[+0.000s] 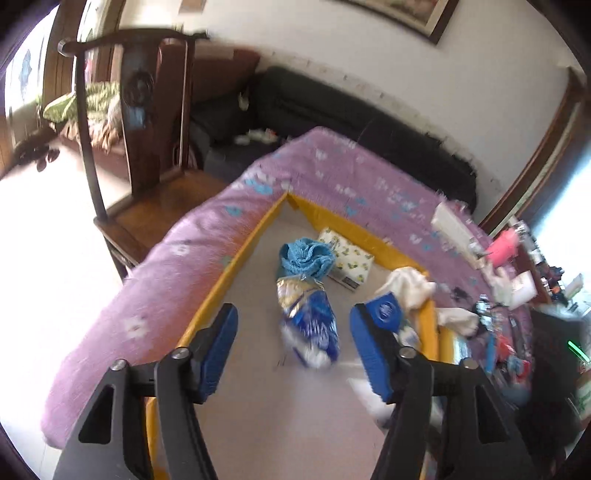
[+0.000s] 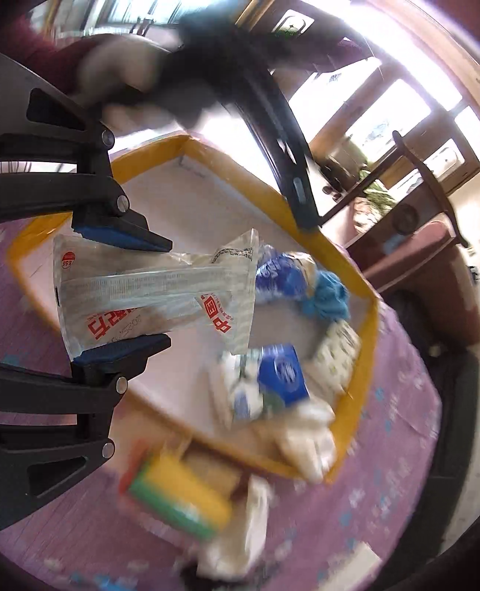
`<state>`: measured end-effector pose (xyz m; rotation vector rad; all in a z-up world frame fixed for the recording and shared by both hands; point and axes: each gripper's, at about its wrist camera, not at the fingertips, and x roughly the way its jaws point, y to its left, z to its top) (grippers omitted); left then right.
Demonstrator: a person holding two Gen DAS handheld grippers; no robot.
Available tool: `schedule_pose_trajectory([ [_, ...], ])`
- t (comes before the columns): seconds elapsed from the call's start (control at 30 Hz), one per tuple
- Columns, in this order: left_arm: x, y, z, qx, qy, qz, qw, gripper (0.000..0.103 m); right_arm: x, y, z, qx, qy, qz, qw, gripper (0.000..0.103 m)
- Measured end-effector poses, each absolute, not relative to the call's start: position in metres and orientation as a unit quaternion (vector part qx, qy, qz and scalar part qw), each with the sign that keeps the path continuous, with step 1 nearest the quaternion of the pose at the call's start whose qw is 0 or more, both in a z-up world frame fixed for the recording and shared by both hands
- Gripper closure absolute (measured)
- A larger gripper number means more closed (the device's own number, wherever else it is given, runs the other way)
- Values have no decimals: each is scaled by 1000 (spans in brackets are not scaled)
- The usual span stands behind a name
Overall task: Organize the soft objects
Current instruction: 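Drop the blue pack into the box with left while right places white red-printed bag, then grasp the zip bag of coloured strips with the left tool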
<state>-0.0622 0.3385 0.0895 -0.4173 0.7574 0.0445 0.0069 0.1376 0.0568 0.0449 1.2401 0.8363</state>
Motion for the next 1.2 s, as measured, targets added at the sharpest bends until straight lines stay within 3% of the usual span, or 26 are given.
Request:
schedule_pose_trajectory([
  [0.07,-91,344,98,-202,340,21,918,34,20,152,46,22,579,366,728,54],
  [0.13,-112,349,103,-203,321,20,925,33,33,162,40,17,583,343,736,62],
  [0.43,-151,365,96,-225,301,32,926,33,50,190,57,-14,517,310,797,62],
  [0.57,-163,360,99,-211,291,34,932,32,27,161,86,-18,476,312,822,35],
  [0.6,-165,357,99,-209,290,35,933,31,18,150,91,-24,466,309,829,33],
  [0.9,-164,288,106,-152,299,-40,941,25,-44,-11,108,22,415,222,882,24],
  [1.2,-146,187,98,-85,345,-121,927,25,-65,-182,78,98,410,68,904,22],
])
